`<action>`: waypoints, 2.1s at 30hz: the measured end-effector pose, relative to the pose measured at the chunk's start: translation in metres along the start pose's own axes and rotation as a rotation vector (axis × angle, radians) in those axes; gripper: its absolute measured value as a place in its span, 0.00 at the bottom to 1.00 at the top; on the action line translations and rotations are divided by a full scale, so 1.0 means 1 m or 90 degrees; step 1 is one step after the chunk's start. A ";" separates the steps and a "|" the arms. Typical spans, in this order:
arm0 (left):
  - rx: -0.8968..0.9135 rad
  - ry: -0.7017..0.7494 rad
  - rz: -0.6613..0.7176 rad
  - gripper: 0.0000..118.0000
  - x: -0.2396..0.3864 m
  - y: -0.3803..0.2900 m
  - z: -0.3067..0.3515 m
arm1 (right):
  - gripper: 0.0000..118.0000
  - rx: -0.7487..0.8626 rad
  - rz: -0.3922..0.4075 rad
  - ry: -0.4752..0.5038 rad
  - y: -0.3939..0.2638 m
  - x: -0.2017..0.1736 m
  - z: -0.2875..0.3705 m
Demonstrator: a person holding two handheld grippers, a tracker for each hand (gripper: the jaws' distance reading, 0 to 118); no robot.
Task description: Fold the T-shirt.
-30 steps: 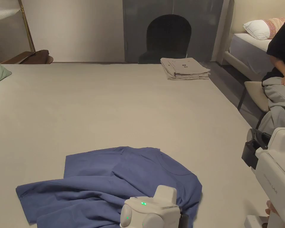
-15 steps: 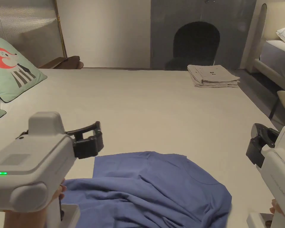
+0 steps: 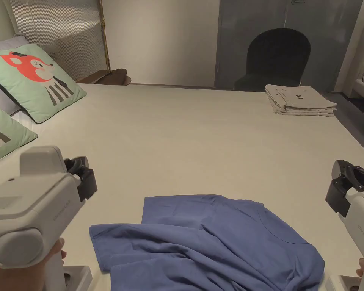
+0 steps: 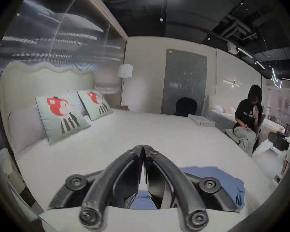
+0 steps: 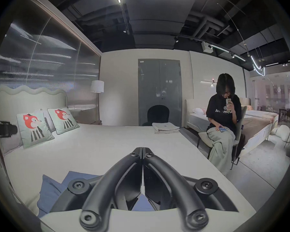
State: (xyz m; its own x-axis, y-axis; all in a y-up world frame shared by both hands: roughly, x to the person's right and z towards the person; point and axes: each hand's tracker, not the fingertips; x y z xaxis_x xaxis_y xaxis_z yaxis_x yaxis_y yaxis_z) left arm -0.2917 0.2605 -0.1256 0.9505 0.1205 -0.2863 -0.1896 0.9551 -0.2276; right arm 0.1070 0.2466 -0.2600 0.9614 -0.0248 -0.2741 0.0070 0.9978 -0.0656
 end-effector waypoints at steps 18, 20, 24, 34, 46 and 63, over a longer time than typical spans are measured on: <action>-0.406 0.011 0.004 0.44 0.006 -0.179 -0.058 | 0.01 -0.149 0.023 -0.013 -0.061 0.012 -0.018; -0.388 0.014 -0.042 0.28 0.011 -0.178 -0.054 | 0.24 -0.185 0.025 -0.022 -0.080 0.020 -0.024; -0.371 0.011 -0.020 0.08 0.006 -0.169 -0.051 | 0.81 -0.289 0.010 -0.030 -0.106 0.032 -0.037; -0.339 0.007 -0.006 0.07 0.008 -0.155 -0.032 | 0.11 -0.490 -0.042 0.039 -0.178 0.043 -0.062; -0.152 -0.040 -0.002 0.05 0.018 -0.039 -0.018 | 0.04 -0.187 -0.077 0.102 -0.033 0.034 -0.037; 0.061 -0.102 0.015 0.05 0.041 0.181 -0.077 | 0.04 0.049 -0.030 0.073 0.180 0.015 -0.072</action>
State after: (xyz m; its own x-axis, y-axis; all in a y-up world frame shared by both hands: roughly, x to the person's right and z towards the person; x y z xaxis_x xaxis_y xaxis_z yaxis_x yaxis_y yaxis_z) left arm -0.3061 0.4174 -0.2503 0.9745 0.1780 -0.1368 -0.1958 0.9719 -0.1304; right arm 0.1031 0.4211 -0.3449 0.9216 -0.0741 -0.3809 0.0764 0.9970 -0.0091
